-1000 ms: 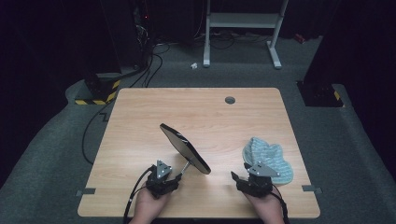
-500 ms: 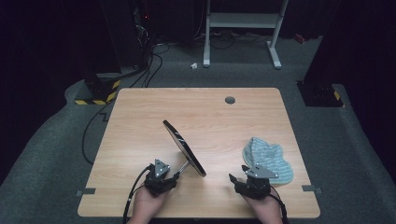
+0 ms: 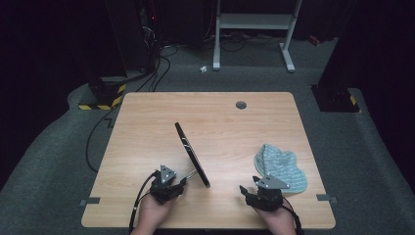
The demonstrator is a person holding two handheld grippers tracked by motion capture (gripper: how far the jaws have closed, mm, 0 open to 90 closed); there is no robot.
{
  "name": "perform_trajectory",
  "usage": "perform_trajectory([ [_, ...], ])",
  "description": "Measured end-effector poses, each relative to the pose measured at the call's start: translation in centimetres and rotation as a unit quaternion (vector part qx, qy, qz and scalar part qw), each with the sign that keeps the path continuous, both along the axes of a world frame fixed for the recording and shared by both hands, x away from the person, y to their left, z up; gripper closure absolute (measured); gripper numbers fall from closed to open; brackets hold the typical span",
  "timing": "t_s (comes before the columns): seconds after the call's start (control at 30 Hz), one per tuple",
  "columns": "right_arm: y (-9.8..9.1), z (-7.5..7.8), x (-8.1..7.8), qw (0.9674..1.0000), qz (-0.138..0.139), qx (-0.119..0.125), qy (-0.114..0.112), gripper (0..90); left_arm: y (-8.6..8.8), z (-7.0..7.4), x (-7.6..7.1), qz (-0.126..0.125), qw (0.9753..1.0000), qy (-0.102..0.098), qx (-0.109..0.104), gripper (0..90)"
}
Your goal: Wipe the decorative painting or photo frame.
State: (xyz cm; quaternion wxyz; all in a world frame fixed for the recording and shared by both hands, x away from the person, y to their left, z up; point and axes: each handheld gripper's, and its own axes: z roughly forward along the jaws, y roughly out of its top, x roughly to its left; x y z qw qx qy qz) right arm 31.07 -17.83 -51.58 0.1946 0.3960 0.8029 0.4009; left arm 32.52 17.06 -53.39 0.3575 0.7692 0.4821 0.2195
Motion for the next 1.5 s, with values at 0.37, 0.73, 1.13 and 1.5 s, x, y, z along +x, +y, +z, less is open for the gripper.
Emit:
perform_trajectory([
  [0.37,-0.2,-0.4,-0.4,0.9999,-0.006,-0.008,0.008,35.7,0.3,0.0,0.9,0.024,0.9997,0.001,0.003,49.3],
  [0.73,-0.5,-0.7,-0.9,0.9998,-0.006,-0.016,0.013,35.9,0.9,0.0,1.9,0.033,0.9994,-0.002,0.006,48.4],
  [1.13,-1.1,-0.8,-1.3,0.9997,-0.011,-0.011,0.02,37.5,1.3,0.0,3.1,0.046,0.9989,-0.006,0.011,48.2],
  [1.5,-1.5,-0.6,-2.1,0.9997,-0.019,-0.004,0.018,39.3,1.8,0.0,4.3,0.065,0.9979,0.0,0.005,44.9],
])
